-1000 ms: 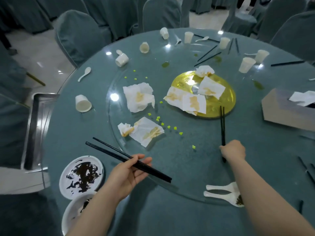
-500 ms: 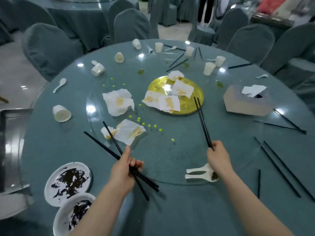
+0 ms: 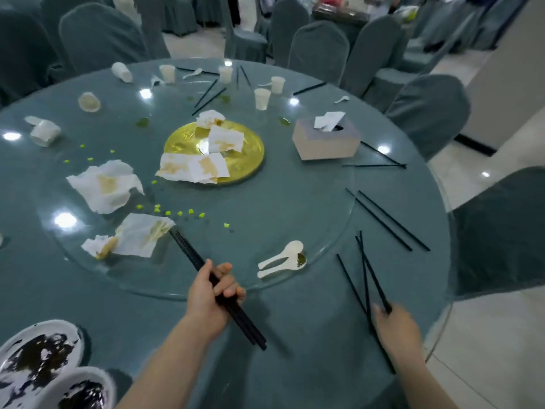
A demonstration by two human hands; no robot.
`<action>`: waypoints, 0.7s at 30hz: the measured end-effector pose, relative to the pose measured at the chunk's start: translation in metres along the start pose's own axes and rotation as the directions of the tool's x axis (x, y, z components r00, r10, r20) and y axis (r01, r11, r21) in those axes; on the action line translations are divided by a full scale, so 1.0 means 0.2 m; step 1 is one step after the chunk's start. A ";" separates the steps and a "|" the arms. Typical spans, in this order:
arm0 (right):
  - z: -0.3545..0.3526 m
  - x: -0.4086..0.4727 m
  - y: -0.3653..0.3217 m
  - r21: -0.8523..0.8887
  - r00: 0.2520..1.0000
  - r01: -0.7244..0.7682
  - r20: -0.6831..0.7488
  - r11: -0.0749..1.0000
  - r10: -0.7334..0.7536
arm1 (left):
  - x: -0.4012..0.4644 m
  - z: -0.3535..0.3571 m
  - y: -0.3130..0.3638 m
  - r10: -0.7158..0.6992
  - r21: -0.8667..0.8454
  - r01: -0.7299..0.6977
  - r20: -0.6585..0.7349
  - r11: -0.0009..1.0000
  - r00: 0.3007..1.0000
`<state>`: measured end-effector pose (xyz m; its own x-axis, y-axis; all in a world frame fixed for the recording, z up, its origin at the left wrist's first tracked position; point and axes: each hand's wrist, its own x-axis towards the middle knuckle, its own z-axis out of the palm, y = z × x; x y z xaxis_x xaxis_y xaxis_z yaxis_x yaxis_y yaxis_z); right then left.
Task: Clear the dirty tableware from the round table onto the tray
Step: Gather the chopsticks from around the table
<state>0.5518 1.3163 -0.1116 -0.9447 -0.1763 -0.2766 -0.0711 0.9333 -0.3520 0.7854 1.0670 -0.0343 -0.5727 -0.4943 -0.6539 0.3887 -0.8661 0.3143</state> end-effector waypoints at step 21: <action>0.04 -0.07 0.23 -0.034 0.998 0.068 0.016 0.997 -0.068 | -0.08 -0.15 -0.07 -0.069 0.206 0.089 -0.102 0.975 0.992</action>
<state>0.5650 1.3597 -0.1319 -0.9323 -0.2442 -0.2668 -0.1461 0.9291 -0.3398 0.8111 1.0890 -0.0485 -0.5218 -0.4235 -0.7405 0.1793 -0.9031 0.3901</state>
